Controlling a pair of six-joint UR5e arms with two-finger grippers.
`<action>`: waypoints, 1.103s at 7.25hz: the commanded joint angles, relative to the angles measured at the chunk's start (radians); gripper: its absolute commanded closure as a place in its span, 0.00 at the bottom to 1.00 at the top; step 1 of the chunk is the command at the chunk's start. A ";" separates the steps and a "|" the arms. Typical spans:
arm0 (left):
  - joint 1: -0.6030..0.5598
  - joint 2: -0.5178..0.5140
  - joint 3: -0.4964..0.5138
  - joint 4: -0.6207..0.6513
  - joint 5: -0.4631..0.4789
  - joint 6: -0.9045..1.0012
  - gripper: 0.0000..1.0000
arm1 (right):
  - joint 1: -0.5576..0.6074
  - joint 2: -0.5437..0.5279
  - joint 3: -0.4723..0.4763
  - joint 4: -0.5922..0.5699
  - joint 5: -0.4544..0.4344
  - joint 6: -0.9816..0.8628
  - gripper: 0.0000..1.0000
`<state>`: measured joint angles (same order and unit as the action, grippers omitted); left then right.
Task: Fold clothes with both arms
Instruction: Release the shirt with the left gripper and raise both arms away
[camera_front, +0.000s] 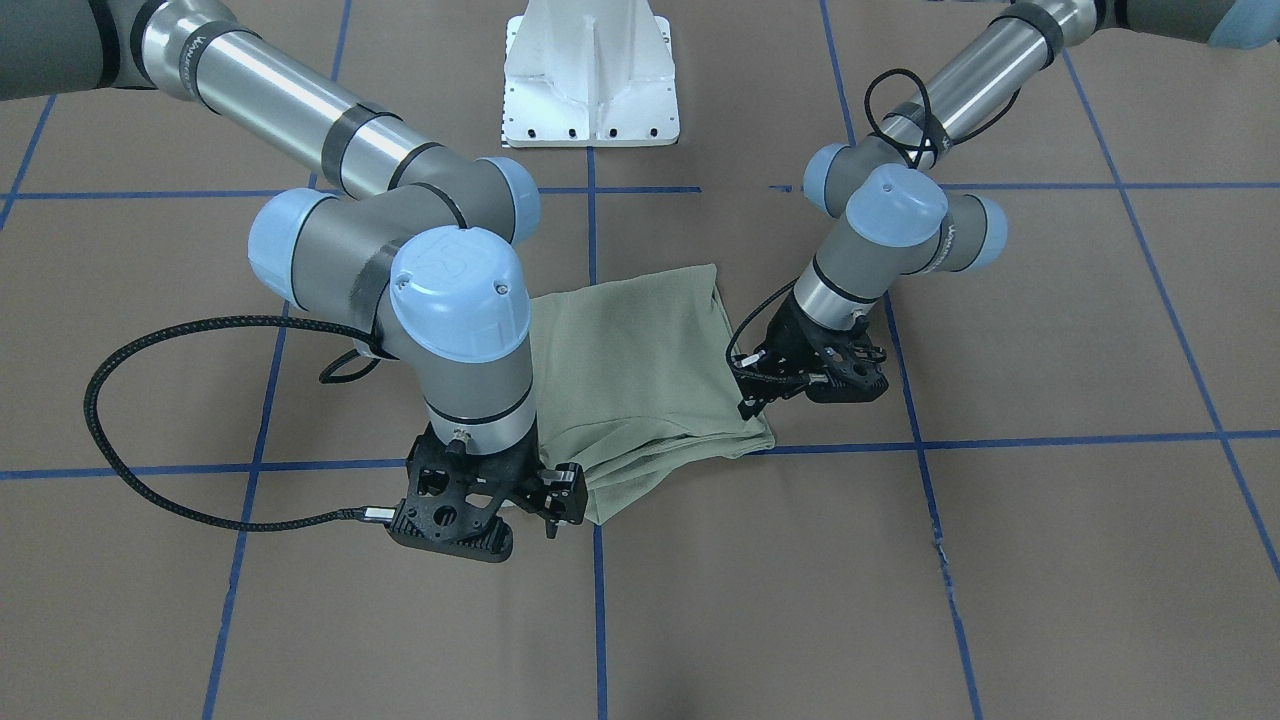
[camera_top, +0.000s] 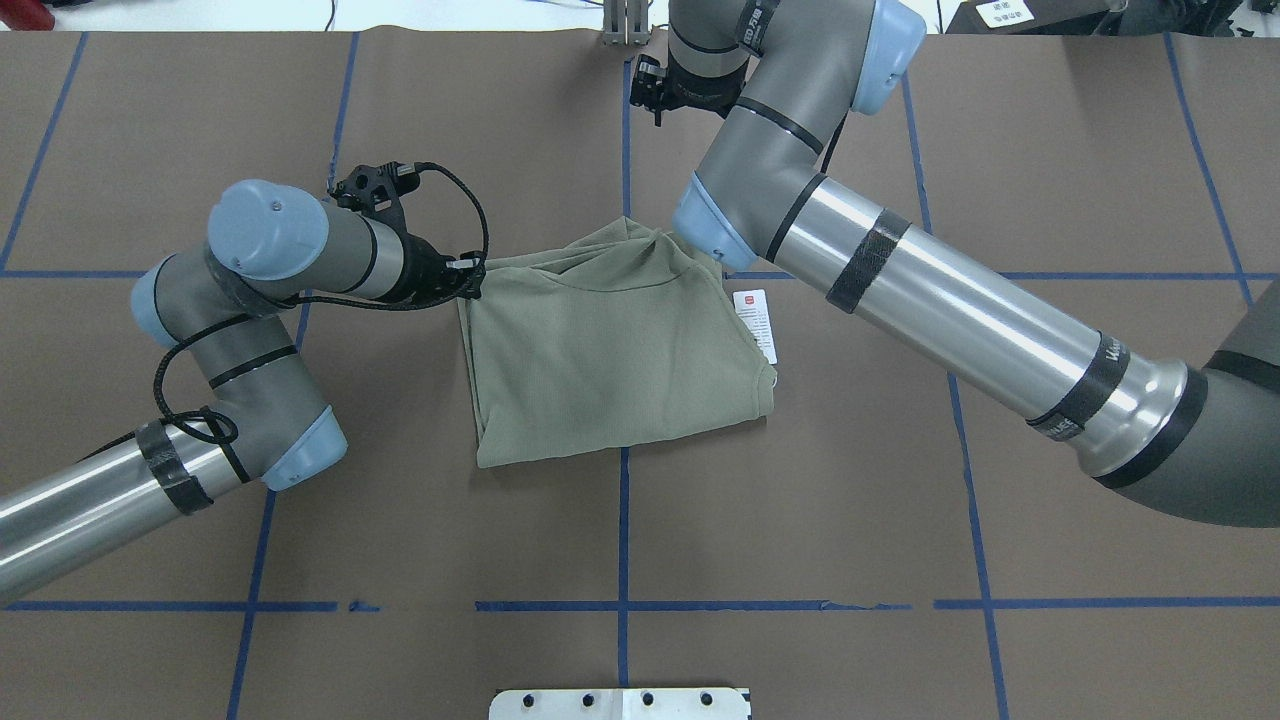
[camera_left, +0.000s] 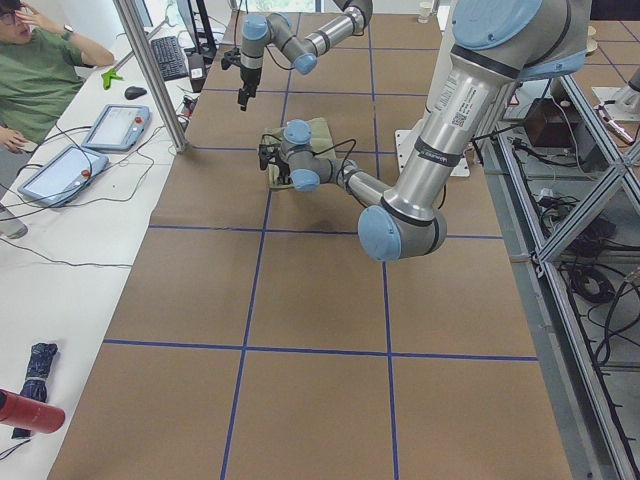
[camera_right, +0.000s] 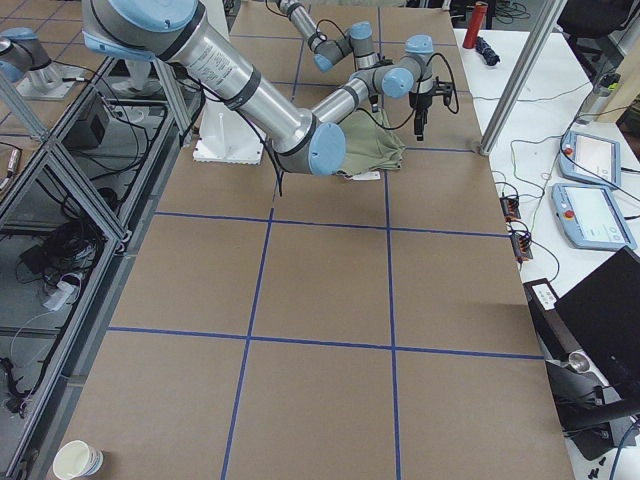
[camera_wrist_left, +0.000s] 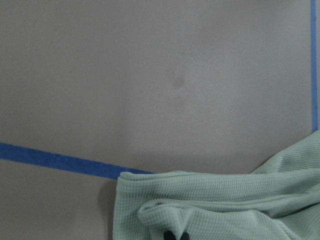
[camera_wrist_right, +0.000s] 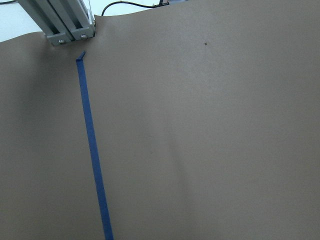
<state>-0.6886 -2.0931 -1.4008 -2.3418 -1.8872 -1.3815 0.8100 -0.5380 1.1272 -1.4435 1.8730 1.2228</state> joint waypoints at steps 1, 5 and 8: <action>-0.028 0.008 0.012 0.001 0.002 0.076 1.00 | 0.000 -0.008 0.010 0.000 0.000 0.000 0.00; -0.080 -0.069 0.130 -0.004 0.048 0.174 1.00 | 0.003 -0.011 0.010 0.000 0.000 -0.002 0.00; -0.088 -0.127 0.191 -0.013 0.046 0.218 1.00 | 0.003 -0.029 0.010 0.000 0.002 -0.024 0.00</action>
<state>-0.7730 -2.2093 -1.2215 -2.3489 -1.8399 -1.1932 0.8129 -0.5545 1.1367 -1.4435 1.8733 1.2159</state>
